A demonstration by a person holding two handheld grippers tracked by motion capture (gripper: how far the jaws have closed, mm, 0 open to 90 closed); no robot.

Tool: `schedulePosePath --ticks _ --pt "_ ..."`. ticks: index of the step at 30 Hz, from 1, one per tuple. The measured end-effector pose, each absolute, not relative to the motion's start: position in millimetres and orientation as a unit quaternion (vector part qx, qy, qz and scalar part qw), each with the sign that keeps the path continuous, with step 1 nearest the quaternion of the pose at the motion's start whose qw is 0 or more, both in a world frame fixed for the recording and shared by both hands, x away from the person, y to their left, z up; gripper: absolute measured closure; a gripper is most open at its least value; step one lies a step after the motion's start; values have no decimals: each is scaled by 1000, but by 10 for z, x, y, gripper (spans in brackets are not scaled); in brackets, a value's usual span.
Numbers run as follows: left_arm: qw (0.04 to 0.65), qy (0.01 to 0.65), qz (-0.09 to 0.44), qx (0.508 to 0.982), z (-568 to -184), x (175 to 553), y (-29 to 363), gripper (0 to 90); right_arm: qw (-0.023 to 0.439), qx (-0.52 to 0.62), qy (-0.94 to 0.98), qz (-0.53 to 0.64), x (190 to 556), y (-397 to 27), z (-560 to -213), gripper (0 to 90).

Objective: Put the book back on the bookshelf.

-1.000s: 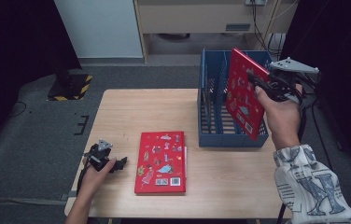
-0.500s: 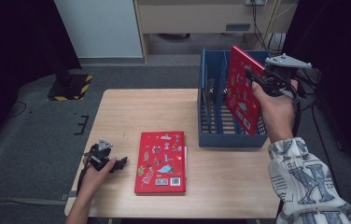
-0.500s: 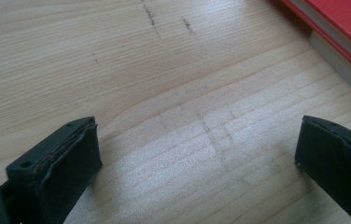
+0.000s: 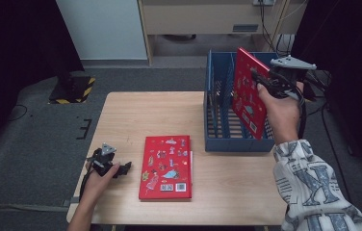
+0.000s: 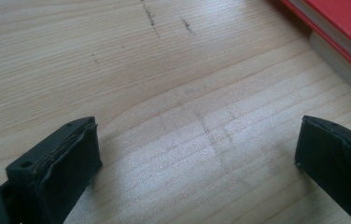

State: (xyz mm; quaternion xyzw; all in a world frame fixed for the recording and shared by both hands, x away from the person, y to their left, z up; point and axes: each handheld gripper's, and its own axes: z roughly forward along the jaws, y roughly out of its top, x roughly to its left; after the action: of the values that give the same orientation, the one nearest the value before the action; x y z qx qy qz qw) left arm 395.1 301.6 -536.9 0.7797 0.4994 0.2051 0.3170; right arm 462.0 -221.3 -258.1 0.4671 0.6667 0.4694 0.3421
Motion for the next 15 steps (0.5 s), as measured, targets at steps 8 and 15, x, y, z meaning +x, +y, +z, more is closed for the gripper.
schedulePosePath --ticks 8,15 --pt "316 499 205 781 -5368 3952 3017 0 343 474 663 468 4672 -2207 -2611 793" --pt "316 499 205 780 -5368 3953 3014 0 347 481 661 460 4723 -2221 -2645 793"
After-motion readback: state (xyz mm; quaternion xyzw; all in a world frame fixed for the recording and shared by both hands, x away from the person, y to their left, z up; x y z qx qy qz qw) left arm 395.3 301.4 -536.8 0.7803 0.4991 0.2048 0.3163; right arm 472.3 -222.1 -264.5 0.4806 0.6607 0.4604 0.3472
